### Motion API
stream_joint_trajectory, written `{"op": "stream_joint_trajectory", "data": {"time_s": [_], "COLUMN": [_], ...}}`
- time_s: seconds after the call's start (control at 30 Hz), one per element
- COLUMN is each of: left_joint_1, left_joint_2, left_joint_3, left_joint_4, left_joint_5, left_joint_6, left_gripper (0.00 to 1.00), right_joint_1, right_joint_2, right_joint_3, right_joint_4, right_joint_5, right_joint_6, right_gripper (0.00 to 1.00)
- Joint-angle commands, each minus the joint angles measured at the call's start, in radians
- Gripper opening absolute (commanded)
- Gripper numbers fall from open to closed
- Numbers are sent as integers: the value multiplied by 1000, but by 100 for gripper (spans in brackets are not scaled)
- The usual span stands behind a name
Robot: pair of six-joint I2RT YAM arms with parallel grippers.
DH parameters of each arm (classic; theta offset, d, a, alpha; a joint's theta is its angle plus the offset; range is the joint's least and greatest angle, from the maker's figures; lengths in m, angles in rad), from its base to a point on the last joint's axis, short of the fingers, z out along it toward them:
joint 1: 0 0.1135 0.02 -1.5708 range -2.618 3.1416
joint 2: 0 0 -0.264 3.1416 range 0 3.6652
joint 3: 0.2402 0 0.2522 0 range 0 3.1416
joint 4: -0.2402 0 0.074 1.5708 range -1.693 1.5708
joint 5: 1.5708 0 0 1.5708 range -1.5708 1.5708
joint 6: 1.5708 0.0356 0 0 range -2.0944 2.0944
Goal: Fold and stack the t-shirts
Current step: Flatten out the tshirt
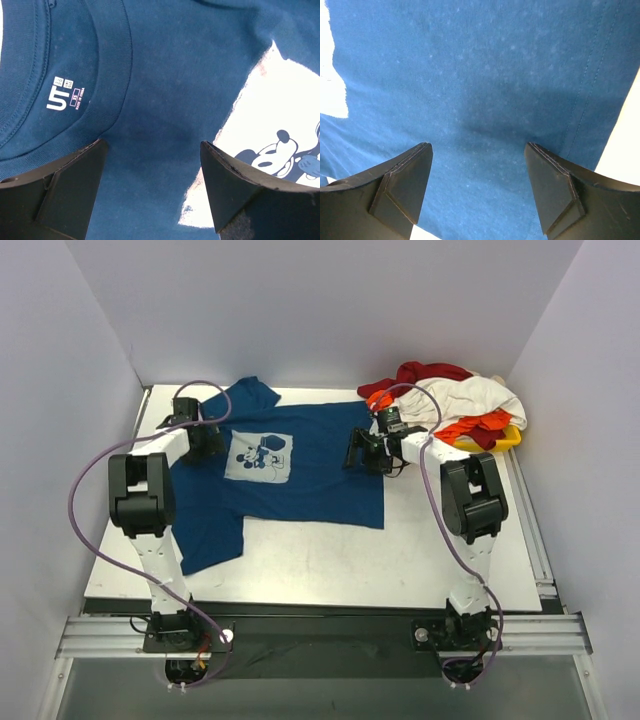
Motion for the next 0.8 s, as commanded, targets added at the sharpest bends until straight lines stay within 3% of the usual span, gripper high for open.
{"op": "stream_joint_trajectory", "data": {"time_s": [0.0,0.43,0.6,0.77], "left_joint_1": [6,6,-3,-3], "left_joint_2": [70,144,-13,-257], "left_joint_3": [86,275,154,-142], "left_joint_4": [-77,-157,-113,-16], "left_joint_5": [17,14,-38,-136], "left_joint_6": [24,77,80,37], "left_gripper": [87,87,87,87], "right_joint_1": [-23,-40,-38,-33], "right_joint_2": [43,100,41,-43], "right_joint_3": [61,204,207,176], "right_joint_4": [-78,-133,-139,-138], "right_joint_5": [-5,-32,-37,-42], "right_joint_6": [0,-5,-14,-23], "right_gripper": [76,76,76,76]}}
